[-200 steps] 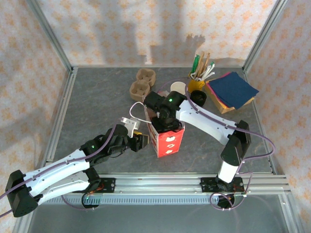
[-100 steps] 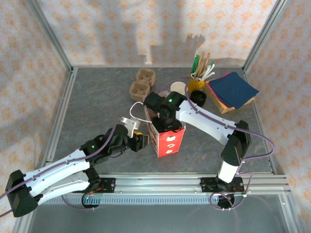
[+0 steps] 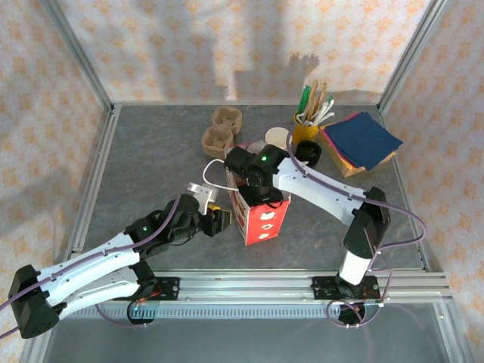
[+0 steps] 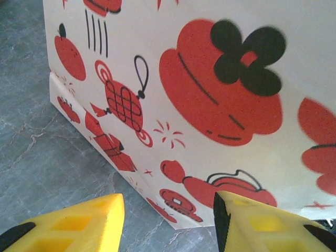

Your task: Pack the takeout coffee

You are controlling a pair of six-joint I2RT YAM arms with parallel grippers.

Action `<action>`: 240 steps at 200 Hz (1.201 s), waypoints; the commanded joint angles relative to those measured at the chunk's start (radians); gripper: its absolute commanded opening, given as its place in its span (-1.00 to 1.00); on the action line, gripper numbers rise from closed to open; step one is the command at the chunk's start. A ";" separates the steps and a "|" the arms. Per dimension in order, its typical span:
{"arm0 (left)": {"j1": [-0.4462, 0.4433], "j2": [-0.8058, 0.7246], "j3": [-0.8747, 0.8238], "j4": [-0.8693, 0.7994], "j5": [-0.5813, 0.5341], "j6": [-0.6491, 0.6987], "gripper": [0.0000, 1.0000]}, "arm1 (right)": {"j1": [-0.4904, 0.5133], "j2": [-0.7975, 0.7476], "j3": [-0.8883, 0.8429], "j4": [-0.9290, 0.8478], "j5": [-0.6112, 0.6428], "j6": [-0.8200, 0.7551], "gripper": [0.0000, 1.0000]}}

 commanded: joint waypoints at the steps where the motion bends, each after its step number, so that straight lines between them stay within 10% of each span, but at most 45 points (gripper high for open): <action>1: -0.002 -0.019 -0.015 0.014 -0.026 0.001 0.01 | 0.008 -0.014 -0.011 -0.021 0.034 0.010 -0.20; 240: -0.002 -0.011 -0.016 0.023 -0.029 -0.003 0.01 | 0.003 -0.032 -0.076 0.034 -0.008 -0.006 -0.21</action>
